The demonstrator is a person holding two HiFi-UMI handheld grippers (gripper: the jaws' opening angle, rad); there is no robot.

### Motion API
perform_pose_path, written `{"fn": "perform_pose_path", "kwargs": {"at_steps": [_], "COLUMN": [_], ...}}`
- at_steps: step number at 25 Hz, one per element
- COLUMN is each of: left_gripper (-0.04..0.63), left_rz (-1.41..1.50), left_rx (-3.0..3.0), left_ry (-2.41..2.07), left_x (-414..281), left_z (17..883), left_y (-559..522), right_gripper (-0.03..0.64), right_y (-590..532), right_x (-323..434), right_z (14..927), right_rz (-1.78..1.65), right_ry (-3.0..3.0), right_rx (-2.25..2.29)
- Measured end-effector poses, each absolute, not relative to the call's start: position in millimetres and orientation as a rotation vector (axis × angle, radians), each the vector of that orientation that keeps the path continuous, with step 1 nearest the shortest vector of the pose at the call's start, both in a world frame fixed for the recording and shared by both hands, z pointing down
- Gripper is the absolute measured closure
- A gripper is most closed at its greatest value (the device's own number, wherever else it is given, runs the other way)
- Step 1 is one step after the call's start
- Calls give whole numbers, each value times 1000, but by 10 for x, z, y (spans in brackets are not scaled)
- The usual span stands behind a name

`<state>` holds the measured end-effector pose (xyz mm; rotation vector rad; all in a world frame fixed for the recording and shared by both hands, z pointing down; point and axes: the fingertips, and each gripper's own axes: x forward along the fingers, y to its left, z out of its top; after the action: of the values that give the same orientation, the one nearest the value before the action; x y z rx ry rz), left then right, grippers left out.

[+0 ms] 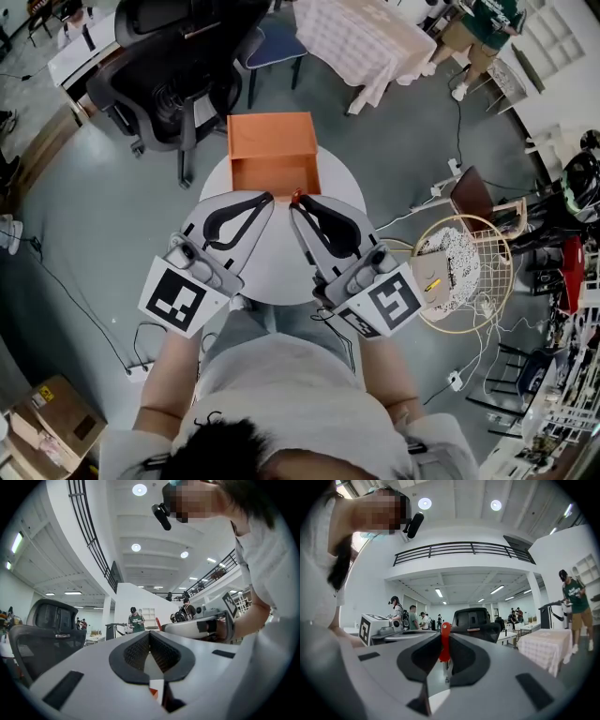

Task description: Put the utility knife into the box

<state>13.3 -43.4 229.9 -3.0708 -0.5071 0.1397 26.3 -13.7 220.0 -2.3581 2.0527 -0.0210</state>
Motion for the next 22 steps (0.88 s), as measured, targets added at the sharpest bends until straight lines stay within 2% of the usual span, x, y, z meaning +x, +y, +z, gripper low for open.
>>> {"fn": "perform_pose_path", "kwargs": {"at_steps": [22], "left_gripper": [586], "left_rz": [115], "left_rx": [-3129], "left_ry": [-80], "left_x": [1036], "left_z": [2498], "left_y": [-414], "right_gripper": [560], "right_y": [-159], "right_x": [1463], "right_z": [2632], "right_rz": [-160], "right_ry": [2328], "right_rx": [-2096]}}
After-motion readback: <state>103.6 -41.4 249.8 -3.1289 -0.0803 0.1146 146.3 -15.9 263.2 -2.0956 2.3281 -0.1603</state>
